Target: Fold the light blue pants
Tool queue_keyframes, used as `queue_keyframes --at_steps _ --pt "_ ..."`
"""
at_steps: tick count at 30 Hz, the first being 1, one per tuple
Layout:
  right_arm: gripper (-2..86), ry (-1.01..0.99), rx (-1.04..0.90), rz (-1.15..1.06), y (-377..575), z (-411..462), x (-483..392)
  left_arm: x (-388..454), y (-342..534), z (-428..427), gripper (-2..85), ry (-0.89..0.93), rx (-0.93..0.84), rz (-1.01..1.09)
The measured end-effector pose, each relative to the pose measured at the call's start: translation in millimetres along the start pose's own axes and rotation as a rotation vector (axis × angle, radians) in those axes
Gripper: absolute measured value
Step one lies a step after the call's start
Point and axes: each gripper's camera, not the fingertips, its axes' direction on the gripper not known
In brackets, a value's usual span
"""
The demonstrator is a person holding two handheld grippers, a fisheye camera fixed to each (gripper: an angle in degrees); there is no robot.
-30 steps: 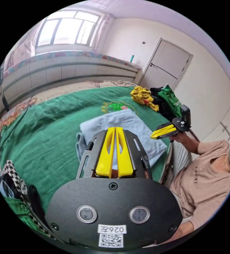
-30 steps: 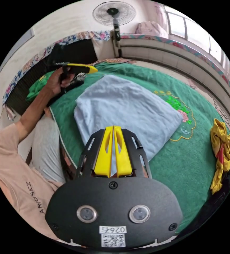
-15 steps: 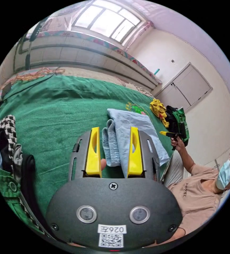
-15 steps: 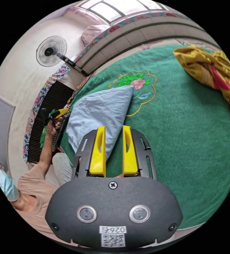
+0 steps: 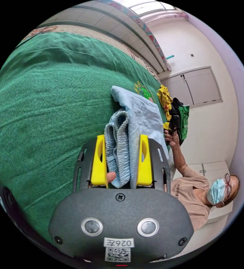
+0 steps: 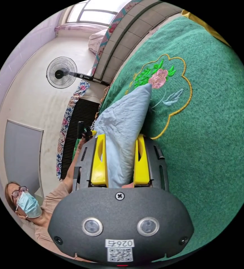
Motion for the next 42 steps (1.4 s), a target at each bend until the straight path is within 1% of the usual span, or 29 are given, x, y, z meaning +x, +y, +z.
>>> queue_keyframes --at_steps 2,4,7,9,10,12,13,15,16,18,19,21,22,24,25,26,27,28,30,31,33,34,36,37,39,40,42 --pt "9.4 0.024 0.011 -0.003 -10.5 0.1 -2.9 -3.8 6.1 11.9 16.4 -0.01 -0.005 0.02" --pt "7.7 0.001 0.025 0.018 -24.9 5.9 -1.8 -5.1 11.4 25.4 15.8 -0.027 -0.011 0.037" --pt "4.4 -0.007 0.021 0.026 -56.7 21.9 -15.6 -1.1 22.9 50.2 11.6 -0.095 -0.025 0.079" --pt "1.7 0.086 0.007 -0.028 -78.2 26.6 -49.3 0.0 37.0 73.4 7.9 -0.055 -0.021 0.105" --pt "1.4 0.128 0.011 -0.056 -81.6 25.8 -63.0 1.0 42.3 77.8 7.7 -0.065 -0.009 0.11" --pt "0.3 0.317 0.045 -0.219 -85.4 21.7 -140.5 15.0 72.0 90.8 6.8 -0.137 0.073 0.138" --pt "0.1 0.369 0.058 -0.27 -83.8 21.5 -164.7 21.4 81.3 93.6 6.6 -0.162 0.096 0.149" --pt "-0.2 0.568 0.106 -0.488 -72.3 23.8 -268.6 56.7 128.2 101.5 6.4 -0.278 0.21 0.215" --pt "-0.3 0.611 0.123 -0.543 -67.8 24.0 -294.9 66.6 141.7 102.0 6.4 -0.3 0.239 0.232" --pt "-0.4 0.749 0.202 -0.744 -46.5 24.4 -396.3 107.2 205.1 97.5 6.3 -0.354 0.377 0.292" --pt "-0.4 0.775 0.223 -0.789 -40.8 24.4 -420.8 117.7 224.1 94.8 6.3 -0.363 0.418 0.304" --pt "-0.5 0.821 0.299 -0.931 -22.1 23.9 -512.4 157.1 303.9 83.6 6.3 -0.418 0.565 0.341" --pt "-0.5 0.814 0.312 -0.957 -18.9 23.4 -533.9 166.7 325.4 80.9 6.3 -0.437 0.599 0.347" --pt "-0.6 0.748 0.335 -1.048 -10.6 23.9 -614.4 201.8 416.5 72.6 6.3 -0.512 0.734 0.354" --pt "-0.6 0.726 0.34 -1.07 -9.1 25.2 -633.4 209.7 439.9 71.2 6.3 -0.532 0.767 0.352" --pt "-0.6 0.679 0.349 -1.113 -7.0 29.6 -669.9 225.0 488.0 69.6 6.3 -0.574 0.833 0.347" --pt "-0.7 0.63 0.353 -1.157 -6.9 37.8 -705.0 238.1 533.4 68.8 6.3 -0.613 0.891 0.338" --pt "-0.7 0.604 0.35 -1.177 -8.1 43.4 -722.3 243.8 555.5 68.4 6.3 -0.631 0.919 0.331" --pt "-0.7 0.507 0.326 -1.263 -19.1 77.7 -790.4 261.4 639.7 68.2 6.3 -0.702 1.032 0.292" --pt "-0.7 0.489 0.315 -1.289 -23.4 90.0 -808.3 264.6 659.0 68.2 6.3 -0.721 1.058 0.278" --pt "-0.7 0.426 0.266 -1.389 -46.0 150.9 -879.7 273.4 728.2 68.9 6.3 -0.801 1.156 0.212" --pt "-0.7 0.413 0.25 -1.41 -53.3 168.8 -897.5 274.4 742.9 69.2 6.3 -0.821 1.175 0.194" --pt "-0.6 0.367 0.17 -1.482 -86.7 247.1 -966.0 271.9 792.8 69.8 6.3 -0.894 1.244 0.123" --pt "-0.6 0.357 0.148 -1.496 -95.4 268.3 -982.6 269.1 803.0 69.6 6.3 -0.907 1.259 0.102" --pt "-0.6 0.345 0.06 -1.557 -127.9 357.1 -1045.1 250.1 836.6 68.2 6.3 -0.934 1.312 0.016" --pt "-0.6 0.346 0.041 -1.57 -135.3 379.6 -1059.1 243.8 843.3 67.7 6.3 -0.935 1.325 -0.004" --pt "-0.5 0.388 -0.02 -1.632 -160.5 469.4 -1106.2 213.4 863.1 65.1 6.3 -0.913 1.369 -0.083"
